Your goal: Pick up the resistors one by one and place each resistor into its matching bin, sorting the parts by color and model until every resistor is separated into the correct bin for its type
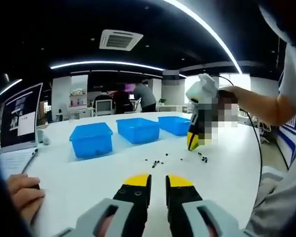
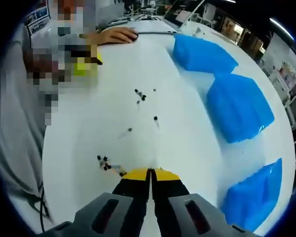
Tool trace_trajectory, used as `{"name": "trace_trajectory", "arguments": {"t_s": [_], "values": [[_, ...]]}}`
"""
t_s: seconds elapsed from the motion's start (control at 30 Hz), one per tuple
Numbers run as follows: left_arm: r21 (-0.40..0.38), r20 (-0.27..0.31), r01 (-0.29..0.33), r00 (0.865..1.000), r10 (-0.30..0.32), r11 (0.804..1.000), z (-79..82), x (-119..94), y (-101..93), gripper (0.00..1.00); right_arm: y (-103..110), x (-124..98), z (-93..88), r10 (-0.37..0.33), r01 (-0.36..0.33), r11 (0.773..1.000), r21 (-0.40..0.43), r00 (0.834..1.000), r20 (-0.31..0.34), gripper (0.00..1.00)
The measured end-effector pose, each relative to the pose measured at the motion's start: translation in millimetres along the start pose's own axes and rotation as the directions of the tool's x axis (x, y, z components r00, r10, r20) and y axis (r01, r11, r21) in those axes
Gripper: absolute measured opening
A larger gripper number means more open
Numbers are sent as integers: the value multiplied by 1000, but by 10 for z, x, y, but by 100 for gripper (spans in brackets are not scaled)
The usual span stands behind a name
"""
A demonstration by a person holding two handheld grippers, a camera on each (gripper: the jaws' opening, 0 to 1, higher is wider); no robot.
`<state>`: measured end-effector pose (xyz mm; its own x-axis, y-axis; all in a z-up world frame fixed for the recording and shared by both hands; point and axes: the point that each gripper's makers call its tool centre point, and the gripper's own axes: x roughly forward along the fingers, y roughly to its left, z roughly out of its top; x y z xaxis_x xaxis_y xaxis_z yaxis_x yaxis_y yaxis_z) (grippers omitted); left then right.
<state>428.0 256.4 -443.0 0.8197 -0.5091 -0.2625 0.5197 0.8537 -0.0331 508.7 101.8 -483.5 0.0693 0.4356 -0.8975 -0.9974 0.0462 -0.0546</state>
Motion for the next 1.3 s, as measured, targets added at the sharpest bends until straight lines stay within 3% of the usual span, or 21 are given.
{"name": "trace_trajectory", "arguments": {"t_s": [0.2,0.37,0.5,0.63,0.77,0.83,0.87,0.93,1.03,1.1,1.17,1.23,1.27,1.3], "values": [[4,5,-12,1000,12,1000,27,-24,18,15,26,-27,29,-2,2,1000,-7,999,36,5],[1,-6,-25,1000,25,1000,-6,-37,11,15,-4,-116,96,-20,19,1000,9,993,113,5],[4,-18,-6,1000,6,1000,2,-12,-64,15,-45,-200,196,-43,38,999,28,975,219,5],[22,-25,8,1000,-8,1000,38,16,-114,15,-91,-287,272,-67,42,996,81,939,336,5],[32,-28,16,999,-15,999,60,43,-148,15,-196,-438,343,-114,38,985,167,874,473,5],[34,-30,20,999,-19,999,62,58,-172,15,-284,-553,377,-140,10,973,230,818,558,5],[35,-31,21,999,-20,999,62,64,-177,15,-452,-626,330,-168,15,967,255,789,591,4],[34,-31,18,999,-17,999,64,72,-177,15,-571,-774,335,-221,28,955,295,732,644,4],[33,-32,13,999,-12,999,72,80,-176,15,-770,-1056,283,-294,40,937,348,631,718,4],[33,-33,12,999,-11,999,76,88,-182,15,-935,-1223,250,-362,86,919,385,569,738,4],[35,-35,13,999,-12,999,80,101,-195,15,-1059,-1356,199,-420,116,897,426,524,742,4],[36,-36,16,999,-15,999,84,116,-213,15,-1214,-1492,116,-499,144,857,495,469,729,4],[36,-36,18,999,-17,999,87,124,-223,15,-1263,-1526,75,-523,154,844,514,457,720,4],[37,-36,20,999,-18,999,88,132,-231,15,-1357,-1577,-13,-570,186,814,551,438,695,4]]}}
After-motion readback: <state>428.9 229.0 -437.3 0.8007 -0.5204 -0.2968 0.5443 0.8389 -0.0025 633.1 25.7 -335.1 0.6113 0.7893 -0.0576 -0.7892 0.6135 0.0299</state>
